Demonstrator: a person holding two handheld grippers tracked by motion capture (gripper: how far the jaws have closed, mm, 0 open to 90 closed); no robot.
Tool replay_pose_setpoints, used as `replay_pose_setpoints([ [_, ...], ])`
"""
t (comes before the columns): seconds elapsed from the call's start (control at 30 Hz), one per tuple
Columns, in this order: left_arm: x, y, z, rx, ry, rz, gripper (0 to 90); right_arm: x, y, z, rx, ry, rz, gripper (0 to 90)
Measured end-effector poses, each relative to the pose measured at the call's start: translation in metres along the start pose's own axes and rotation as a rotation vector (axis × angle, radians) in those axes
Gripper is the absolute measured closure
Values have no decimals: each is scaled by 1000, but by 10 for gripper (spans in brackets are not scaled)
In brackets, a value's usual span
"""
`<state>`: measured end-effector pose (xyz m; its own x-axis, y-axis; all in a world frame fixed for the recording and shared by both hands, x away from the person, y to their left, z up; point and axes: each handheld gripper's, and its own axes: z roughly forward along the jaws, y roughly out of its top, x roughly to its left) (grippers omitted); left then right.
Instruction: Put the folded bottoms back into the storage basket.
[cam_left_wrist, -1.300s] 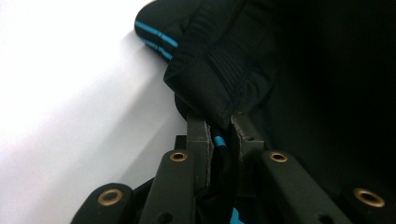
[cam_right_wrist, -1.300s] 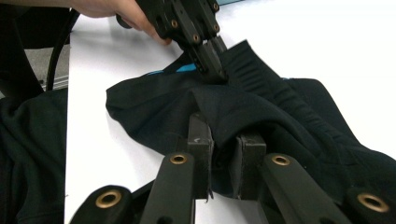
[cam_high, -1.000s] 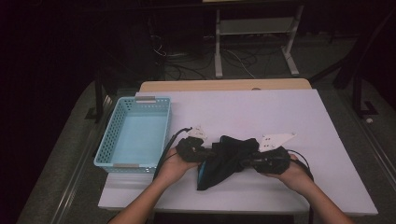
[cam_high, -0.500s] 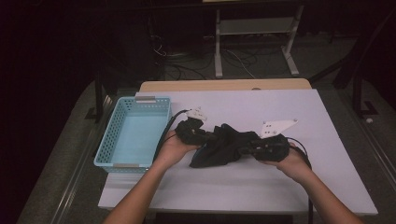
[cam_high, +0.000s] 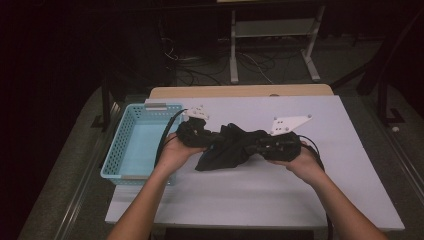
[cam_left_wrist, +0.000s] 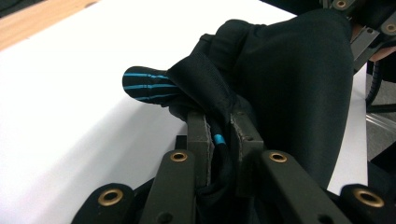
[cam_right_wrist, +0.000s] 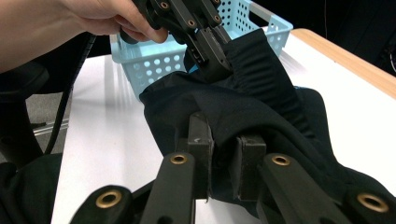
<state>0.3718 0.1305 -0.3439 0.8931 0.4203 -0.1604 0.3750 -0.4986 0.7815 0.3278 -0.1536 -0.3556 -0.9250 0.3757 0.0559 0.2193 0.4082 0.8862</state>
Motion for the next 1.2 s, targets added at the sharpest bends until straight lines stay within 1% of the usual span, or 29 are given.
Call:
replay_pose_setpoints([
  [0.1, 3, -1, -9, -12, 9, -8, 807, 2, 9, 7, -8, 11, -16, 791],
  [0.17, 5, -2, -15, -24, 16, -14, 807, 2, 11, 9, -12, 15, -16, 791],
  [0.37, 11, -1, -37, -57, 45, -17, 807, 1, 26, 20, -29, 27, -35, 791],
  [0.4, 12, -1, -41, -65, 52, -18, 808, 0, 31, 23, -34, 30, -40, 791],
  [0.47, 15, -1, -49, -79, 60, -22, 808, 0, 34, 25, -37, 33, -39, 791],
  [0.5, 16, -1, -52, -83, 67, -24, 808, -1, 40, 29, -39, 39, -43, 791],
  [0.57, 19, -2, -59, -94, 80, -30, 808, -1, 46, 34, -35, 42, -49, 791],
  [0.6, 20, -3, -63, -103, 85, -35, 808, -1, 46, 34, -35, 42, -49, 791],
  [0.67, 23, -3, -69, -112, 97, -40, 808, -2, 52, 38, -33, 49, -51, 791],
  [0.7, 26, -5, -76, -122, 111, -47, 808, -4, 58, 43, -32, 54, -56, 791],
  [0.77, 28, -6, -79, -128, 117, -51, 808, -4, 61, 45, -32, 57, -58, 791],
  [0.87, 33, -9, -89, -140, 141, -63, 808, -7, 74, 55, -25, 64, -58, 791],
  [0.9, 35, -11, -92, -144, 148, -67, 808, -7, 74, 55, -25, 64, -58, 791],
  [0.93, 37, -12, -96, -146, 156, -70, 808, -7, 80, 61, -20, 68, -61, 791],
  [0.97, 38, -13, -99, -151, 164, -76, 808, -7, 80, 61, -20, 68, -61, 791],
  [1.07, 44, -17, -108, -155, 189, -86, 808, -7, 89, 72, -6, 77, -71, 791],
  [1.1, 46, -19, -111, -155, 198, -89, 808, -7, 94, 80, 4, 82, -79, 791],
  [1.13, 47, -20, -114, -154, 208, -92, 808, -7, 94, 80, 4, 82, -79, 791],
  [1.2, 51, -24, -120, -157, 229, -99, 808, -7, 100, 88, 13, 85, -81, 792],
])
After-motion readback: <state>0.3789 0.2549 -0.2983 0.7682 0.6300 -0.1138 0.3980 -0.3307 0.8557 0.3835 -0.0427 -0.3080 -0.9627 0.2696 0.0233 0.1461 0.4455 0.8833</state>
